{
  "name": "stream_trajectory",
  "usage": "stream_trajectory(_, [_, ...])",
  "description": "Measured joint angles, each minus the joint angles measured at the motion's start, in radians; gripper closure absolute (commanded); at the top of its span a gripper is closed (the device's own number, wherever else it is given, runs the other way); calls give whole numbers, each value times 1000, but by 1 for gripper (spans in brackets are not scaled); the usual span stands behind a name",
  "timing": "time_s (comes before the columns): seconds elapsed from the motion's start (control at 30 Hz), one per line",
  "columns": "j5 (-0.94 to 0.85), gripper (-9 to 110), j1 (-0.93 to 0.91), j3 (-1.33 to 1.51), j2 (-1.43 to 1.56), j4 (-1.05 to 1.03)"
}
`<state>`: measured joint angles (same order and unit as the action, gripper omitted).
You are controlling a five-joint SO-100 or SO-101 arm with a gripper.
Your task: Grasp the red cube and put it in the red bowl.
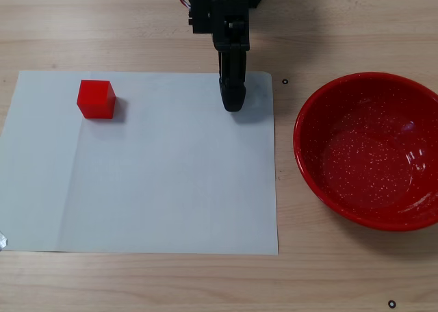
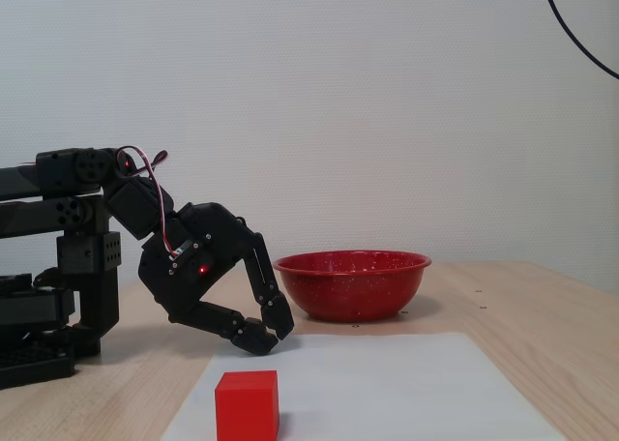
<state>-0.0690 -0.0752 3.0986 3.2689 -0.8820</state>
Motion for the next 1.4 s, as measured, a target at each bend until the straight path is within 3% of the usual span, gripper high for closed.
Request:
stream_trajectory(0.93, [2, 101, 0, 0, 8, -32])
stream_trajectory(1.4, [31, 101, 31, -192, -272, -58])
